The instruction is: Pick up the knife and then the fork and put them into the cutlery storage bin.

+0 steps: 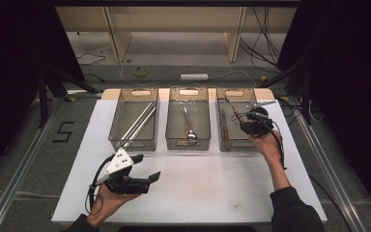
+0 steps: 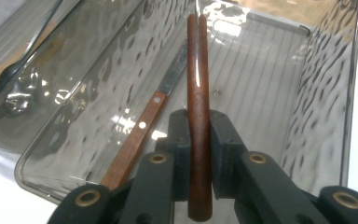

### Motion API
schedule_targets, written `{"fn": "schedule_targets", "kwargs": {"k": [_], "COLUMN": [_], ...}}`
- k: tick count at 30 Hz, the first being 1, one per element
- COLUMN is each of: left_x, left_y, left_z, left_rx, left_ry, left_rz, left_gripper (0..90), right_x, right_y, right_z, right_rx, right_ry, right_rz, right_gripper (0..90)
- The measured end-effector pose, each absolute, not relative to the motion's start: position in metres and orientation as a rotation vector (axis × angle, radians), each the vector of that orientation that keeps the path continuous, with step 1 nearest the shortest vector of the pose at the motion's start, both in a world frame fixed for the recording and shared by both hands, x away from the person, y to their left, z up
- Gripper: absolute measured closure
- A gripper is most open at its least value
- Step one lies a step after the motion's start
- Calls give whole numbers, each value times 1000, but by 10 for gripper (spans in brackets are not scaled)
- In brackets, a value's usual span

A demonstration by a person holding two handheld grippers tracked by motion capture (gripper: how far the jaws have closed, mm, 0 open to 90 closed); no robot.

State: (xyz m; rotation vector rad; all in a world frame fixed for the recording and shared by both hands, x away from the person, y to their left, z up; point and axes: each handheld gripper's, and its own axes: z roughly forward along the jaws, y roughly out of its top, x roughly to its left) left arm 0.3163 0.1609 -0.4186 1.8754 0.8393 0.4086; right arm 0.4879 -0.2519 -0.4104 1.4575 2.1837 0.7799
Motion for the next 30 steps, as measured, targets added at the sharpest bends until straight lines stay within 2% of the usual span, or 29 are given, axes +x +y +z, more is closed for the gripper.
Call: {"fn": "schedule_targets", "kwargs": {"k": [16, 21, 30], "left_x": [316, 316, 316], "left_y": [160, 160, 160], "left_z": [-419, -419, -419], "left_rx": [1883, 1886, 1886], "left_ry": [840, 839, 838], "left_rz": [407, 408, 409], "left_gripper": [166, 166, 166], "right_x": [494, 493, 484], "right_y": [-248, -249, -249], "right_z": [-420, -417, -408], "right_rx": [1494, 1497, 1439], "right_ry": [2195, 2211, 2223], "right_rz": [723, 815, 866], "right_gripper": [802, 723, 656]}}
